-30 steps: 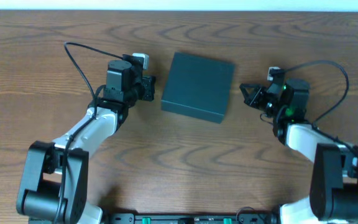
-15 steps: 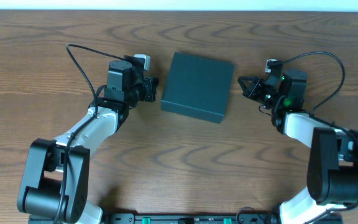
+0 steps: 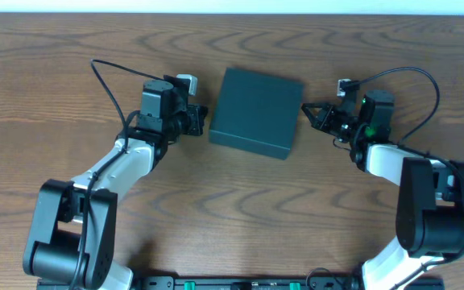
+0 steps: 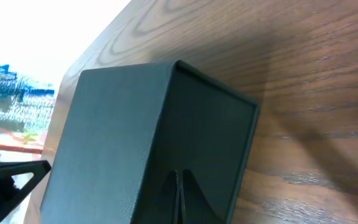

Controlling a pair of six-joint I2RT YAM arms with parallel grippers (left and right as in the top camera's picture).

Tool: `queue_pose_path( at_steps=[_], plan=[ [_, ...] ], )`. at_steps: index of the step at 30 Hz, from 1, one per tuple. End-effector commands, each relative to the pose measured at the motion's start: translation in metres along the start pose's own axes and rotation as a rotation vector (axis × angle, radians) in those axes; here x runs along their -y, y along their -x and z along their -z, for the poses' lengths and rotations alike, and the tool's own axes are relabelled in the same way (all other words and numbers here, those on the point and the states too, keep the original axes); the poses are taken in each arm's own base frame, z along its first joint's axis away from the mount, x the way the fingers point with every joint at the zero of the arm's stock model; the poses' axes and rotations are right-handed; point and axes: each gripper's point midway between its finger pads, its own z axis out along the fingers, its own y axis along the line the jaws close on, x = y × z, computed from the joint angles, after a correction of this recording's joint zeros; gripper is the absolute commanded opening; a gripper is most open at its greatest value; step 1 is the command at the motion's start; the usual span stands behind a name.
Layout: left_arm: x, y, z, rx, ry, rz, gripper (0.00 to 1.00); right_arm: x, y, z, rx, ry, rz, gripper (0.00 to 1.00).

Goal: Pack container
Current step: 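Press the closed box from both sides with left and right grippers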

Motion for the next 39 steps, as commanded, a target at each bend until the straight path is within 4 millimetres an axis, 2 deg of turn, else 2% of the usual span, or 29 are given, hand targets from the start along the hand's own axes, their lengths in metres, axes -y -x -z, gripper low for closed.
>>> queue_pose_path(
  at_steps=[1,10,16,22,25,29,32,35,39],
  plan=[
    [0.008,0.003,-0.004,-0.002,-0.016,-0.035,0.09,-0.016,-0.007,-0.008,-0.035,0.048,0.048,0.01],
    [0.004,-0.009,-0.006,-0.048,0.009,-0.036,0.08,-0.033,-0.022,-0.016,-0.085,0.097,0.081,0.01],
    [-0.01,-0.011,-0.004,-0.055,0.08,-0.069,0.07,-0.031,-0.021,-0.015,-0.082,0.094,0.096,0.01],
    [-0.011,-0.007,-0.004,-0.042,0.08,-0.098,0.07,-0.026,-0.029,-0.015,-0.111,0.077,0.102,0.01],
    [-0.008,0.001,-0.002,-0.011,0.073,-0.109,0.06,-0.023,-0.032,-0.015,-0.123,0.066,0.107,0.01],
    [0.008,0.034,0.012,0.106,0.041,-0.148,0.08,-0.02,-0.032,-0.015,-0.12,0.047,0.114,0.01],
    [0.001,0.041,0.02,0.127,0.069,-0.141,0.07,-0.019,-0.031,-0.015,-0.115,0.04,0.116,0.01],
    [-0.014,0.031,0.018,0.087,0.101,-0.113,0.08,-0.02,-0.029,-0.015,-0.106,0.043,0.124,0.01],
    [-0.023,0.018,0.01,0.044,0.124,-0.109,0.07,-0.02,-0.029,-0.015,-0.104,0.044,0.125,0.01]
  ],
)
